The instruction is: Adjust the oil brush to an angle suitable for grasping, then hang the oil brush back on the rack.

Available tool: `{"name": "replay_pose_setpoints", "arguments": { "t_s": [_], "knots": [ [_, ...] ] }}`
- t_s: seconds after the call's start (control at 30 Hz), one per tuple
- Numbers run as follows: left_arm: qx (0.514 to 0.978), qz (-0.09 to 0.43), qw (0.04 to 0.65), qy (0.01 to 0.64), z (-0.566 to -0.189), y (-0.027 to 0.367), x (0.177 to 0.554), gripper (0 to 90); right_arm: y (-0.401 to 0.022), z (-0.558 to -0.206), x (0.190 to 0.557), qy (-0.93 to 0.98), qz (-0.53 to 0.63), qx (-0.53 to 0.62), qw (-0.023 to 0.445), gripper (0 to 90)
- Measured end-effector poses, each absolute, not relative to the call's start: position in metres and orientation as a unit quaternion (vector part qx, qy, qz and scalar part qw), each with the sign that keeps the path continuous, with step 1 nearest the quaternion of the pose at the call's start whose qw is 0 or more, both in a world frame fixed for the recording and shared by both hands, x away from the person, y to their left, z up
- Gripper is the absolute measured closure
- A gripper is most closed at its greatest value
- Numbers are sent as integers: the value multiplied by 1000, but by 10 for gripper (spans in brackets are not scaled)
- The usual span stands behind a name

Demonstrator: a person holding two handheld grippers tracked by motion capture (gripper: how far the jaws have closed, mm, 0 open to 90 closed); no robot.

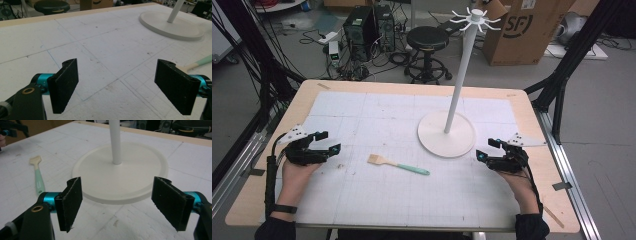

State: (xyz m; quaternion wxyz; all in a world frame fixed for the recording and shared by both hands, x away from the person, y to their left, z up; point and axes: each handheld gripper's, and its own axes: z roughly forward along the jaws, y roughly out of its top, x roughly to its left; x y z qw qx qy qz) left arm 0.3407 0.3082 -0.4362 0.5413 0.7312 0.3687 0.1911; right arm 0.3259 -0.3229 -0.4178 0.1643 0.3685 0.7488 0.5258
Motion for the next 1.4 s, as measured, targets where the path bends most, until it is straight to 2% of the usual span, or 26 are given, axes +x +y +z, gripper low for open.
{"name": "replay_pose_setpoints", "arguments": {
  "t_s": [0.73, 1.17, 1.4],
  "knots": [
    [714, 204, 560, 369, -432, 311, 341, 193, -338, -419, 319, 733, 526, 392, 180, 194],
    [712, 186, 586, 338, -415, 301, 341, 182, -344, -418, 318, 729, 531, 392, 184, 194],
    [715, 177, 602, 308, -403, 282, 345, 135, -346, -418, 317, 727, 532, 395, 183, 195]
  ]
}}
